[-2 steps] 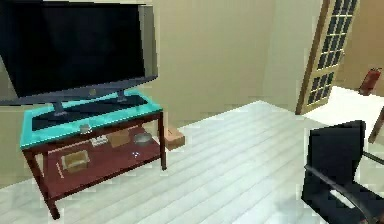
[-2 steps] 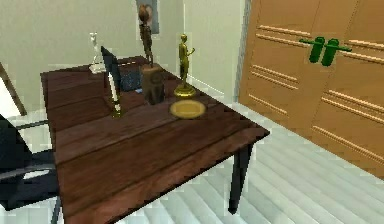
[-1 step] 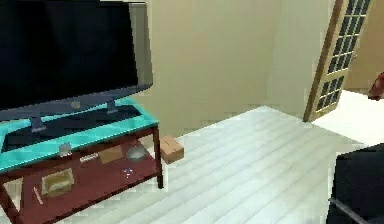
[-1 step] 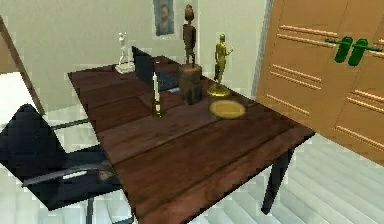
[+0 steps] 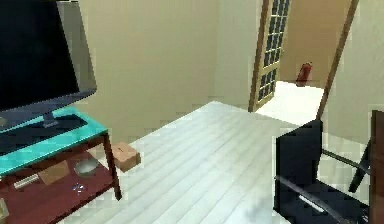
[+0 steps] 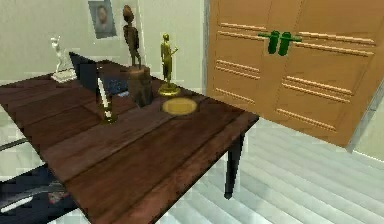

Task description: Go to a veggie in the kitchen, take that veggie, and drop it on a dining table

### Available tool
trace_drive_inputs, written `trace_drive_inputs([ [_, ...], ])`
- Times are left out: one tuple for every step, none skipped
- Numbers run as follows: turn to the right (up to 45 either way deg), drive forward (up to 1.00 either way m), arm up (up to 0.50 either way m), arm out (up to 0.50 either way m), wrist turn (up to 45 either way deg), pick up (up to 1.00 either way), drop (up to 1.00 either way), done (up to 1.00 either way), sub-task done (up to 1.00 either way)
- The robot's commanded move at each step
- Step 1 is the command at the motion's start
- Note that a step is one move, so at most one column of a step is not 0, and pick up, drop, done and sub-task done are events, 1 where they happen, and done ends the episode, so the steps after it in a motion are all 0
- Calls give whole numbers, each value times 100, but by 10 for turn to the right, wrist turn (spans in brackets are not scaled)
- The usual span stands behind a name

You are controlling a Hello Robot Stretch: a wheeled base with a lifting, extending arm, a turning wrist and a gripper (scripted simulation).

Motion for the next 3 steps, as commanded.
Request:
trace_drive_inputs([
  [0,100,0,0,0,0,0,0,0],
  [60,0,0,0,0,0,0,0,0],
  [0,10,0,0,0,0,0,0,0],
])
